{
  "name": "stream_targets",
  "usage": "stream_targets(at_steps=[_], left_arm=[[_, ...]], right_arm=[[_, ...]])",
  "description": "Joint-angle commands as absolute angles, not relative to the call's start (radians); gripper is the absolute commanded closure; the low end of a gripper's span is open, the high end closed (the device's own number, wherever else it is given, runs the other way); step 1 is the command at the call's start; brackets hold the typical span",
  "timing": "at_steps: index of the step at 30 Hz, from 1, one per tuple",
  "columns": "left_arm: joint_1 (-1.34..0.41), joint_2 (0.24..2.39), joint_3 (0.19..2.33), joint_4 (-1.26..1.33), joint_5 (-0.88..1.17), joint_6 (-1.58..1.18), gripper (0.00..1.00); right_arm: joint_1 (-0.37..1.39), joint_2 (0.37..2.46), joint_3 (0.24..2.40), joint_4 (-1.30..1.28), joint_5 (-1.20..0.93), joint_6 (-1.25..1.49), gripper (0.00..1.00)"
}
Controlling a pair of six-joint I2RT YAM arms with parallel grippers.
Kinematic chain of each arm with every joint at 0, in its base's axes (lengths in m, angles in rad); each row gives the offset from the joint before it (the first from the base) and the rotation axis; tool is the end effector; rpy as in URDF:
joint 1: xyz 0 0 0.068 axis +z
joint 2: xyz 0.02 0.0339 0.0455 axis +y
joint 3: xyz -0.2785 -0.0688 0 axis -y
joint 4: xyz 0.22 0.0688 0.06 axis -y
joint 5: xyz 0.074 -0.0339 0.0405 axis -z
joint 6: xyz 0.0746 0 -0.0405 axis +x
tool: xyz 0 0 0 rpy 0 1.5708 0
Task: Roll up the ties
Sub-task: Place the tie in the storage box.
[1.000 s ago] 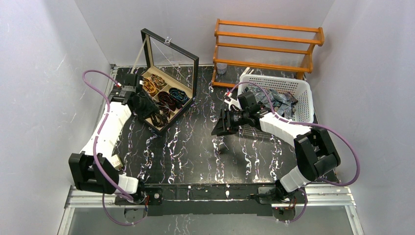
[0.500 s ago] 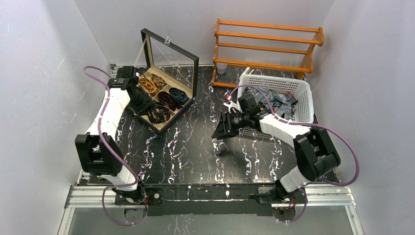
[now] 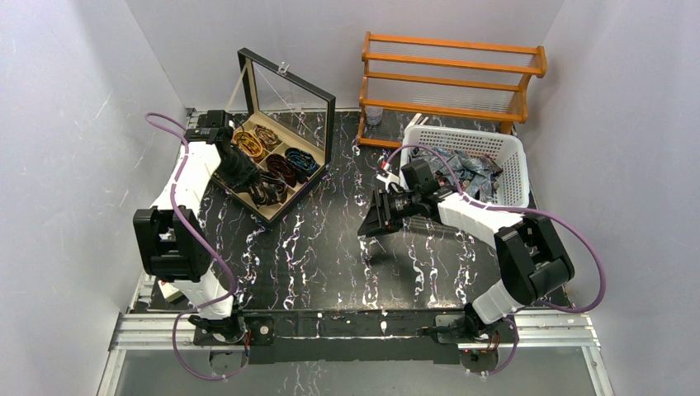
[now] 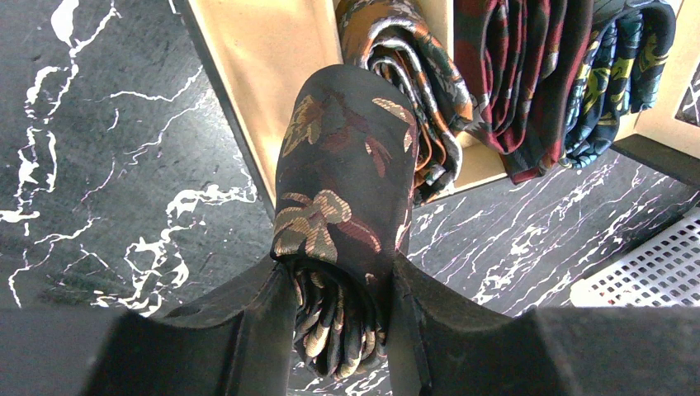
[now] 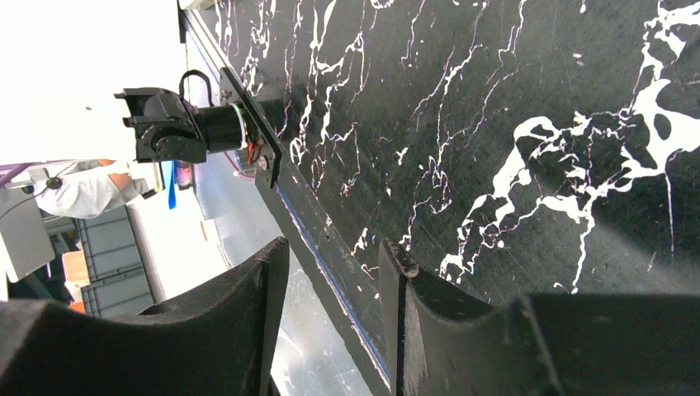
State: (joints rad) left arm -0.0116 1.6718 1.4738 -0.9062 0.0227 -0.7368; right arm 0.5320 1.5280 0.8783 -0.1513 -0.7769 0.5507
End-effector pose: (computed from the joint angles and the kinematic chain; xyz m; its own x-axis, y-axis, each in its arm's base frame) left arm 0.3424 -0.0057 0.2734 -0.6761 -0.6640 -0.3195 -0.5839 0.7473 -0.3173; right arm 0.2390 0.2014 0.2151 -0.9367 -0.1183 -0.3297 -0.3428 0.5034 0.7932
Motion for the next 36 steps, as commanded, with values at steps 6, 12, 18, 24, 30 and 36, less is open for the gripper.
stream_targets(at_steps=[6,12,18,24,30,36], left_arm=[[-0.002,1.650,1.400,-0.854,0.040,-0.759,0.66],[-0.002,1.609,1.332,-0.831,0.018,-0.747,0.66],[0.039,1.591,1.340,-0.884,-0.047,-0.725,0.66],[0.053,1.613,1.332,-0.879,-0.047,-0.727,0.66],[0.053,1.655,1.355,-0.880,-0.042,-0.729,0.67],[0.054,1.685,1.363,-0.869,-0.016,-0.726,0.68]], right_arm=[[0.529,1.529,0.869,-0.139,-0.801,0.525,0.48],[0.529,1.538,0.875,-0.145,-0.803,0.517,0.48],[0.530,1.537,0.869,-0.138,-0.799,0.520,0.48],[0.530,1.536,0.867,-0.140,-0.800,0.519,0.48],[0.531,1.535,0.865,-0.154,-0.796,0.502,0.48],[0.529,1.551,0.858,-0.145,-0.799,0.502,0.48]])
